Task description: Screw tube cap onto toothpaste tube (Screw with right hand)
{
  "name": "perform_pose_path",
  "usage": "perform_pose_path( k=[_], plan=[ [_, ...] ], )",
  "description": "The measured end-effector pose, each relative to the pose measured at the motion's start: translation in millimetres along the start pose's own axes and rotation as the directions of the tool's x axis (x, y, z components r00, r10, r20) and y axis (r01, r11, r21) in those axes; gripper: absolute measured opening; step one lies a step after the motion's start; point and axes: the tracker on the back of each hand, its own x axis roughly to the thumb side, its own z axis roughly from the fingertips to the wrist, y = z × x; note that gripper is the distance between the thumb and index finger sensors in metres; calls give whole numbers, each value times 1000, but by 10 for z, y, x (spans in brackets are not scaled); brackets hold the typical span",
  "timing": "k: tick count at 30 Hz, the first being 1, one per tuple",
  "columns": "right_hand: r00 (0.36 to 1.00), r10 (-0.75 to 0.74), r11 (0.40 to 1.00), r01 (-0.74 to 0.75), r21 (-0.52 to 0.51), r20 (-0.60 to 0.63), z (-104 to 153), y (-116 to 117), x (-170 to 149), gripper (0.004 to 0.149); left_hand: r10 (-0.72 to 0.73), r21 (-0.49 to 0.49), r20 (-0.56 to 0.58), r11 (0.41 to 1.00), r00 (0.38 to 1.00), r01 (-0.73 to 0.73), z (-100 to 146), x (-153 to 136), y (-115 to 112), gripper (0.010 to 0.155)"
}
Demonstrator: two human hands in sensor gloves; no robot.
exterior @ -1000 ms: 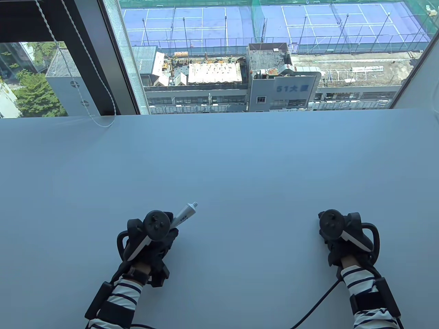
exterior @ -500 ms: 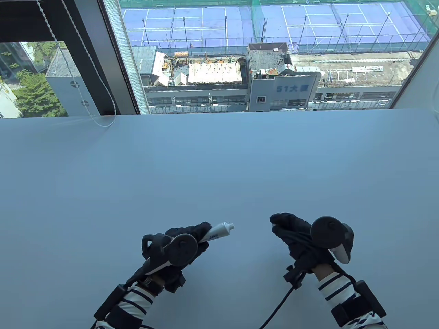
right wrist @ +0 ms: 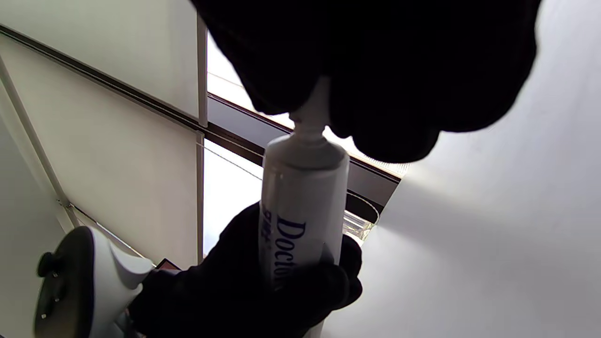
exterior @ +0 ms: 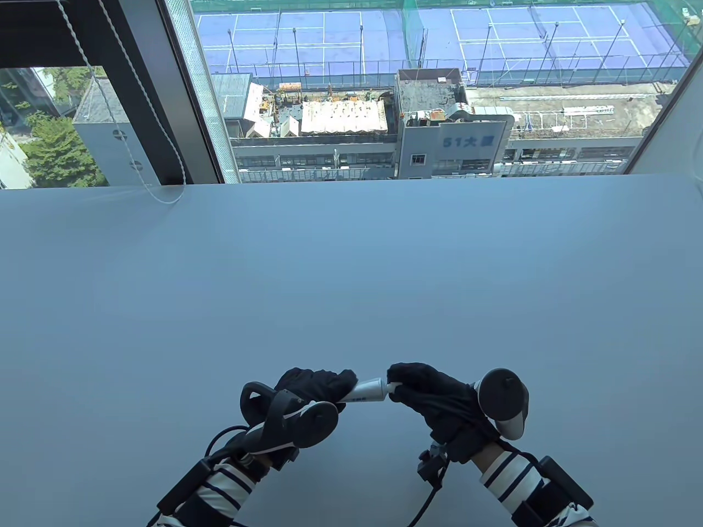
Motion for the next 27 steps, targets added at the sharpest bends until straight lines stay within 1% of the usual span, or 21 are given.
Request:
perform_pose_path(
  k=[1,3,5,9,10,12,14,15,17,19,22,25,26,27],
  plan=[
    [1000,14,1000,-15,5,18,1,16,9,39,-7,1,4,1000,1000,7,1,11,-3,68],
    [998,56,998,-56,-15,7,18,40,1,38,1,-4,0,1000,1000,-1,1,9,-15,68],
    [998,63,997,-64,-35,-24,24,58,-9,38,4,-9,-4,1000,1000,-4,-2,11,-20,68],
    [990,132,990,-134,-32,-50,45,93,-27,41,2,-12,2,1000,1000,-2,1,18,-23,68],
    [992,117,992,-119,-33,-53,46,96,-36,42,4,-13,4,1000,1000,-4,0,21,-24,68],
    [992,104,994,-106,-28,-68,49,92,-57,46,1,-9,4,1000,1000,-1,-2,23,-22,68],
    [995,77,997,-76,12,-69,46,91,-85,60,14,-10,-7,1000,1000,-14,-7,5,-18,68],
    [995,59,998,-56,40,-86,44,85,-103,63,9,-9,-9,1000,1000,-9,-7,-2,-17,68],
    [997,0,996,7,94,-80,30,80,-125,57,1,-8,-14,1000,1000,-1,-3,-16,-12,68],
    [998,-6,991,15,131,-66,18,96,-111,48,5,-3,-14,1000,1000,-5,-1,-16,-3,68],
    [999,23,995,-19,95,-41,15,103,-79,42,-1,5,-1,1000,1000,1,3,4,1,68],
    [995,76,995,-72,72,-61,27,90,-96,44,9,2,2,1000,1000,-9,0,8,-5,68],
    [994,82,995,-77,55,-78,27,83,-103,48,3,3,3,1000,1000,-3,0,13,-4,68],
    [992,84,996,-80,48,-97,30,74,-113,55,3,2,3,1000,1000,-3,0,14,-5,68]
  ],
)
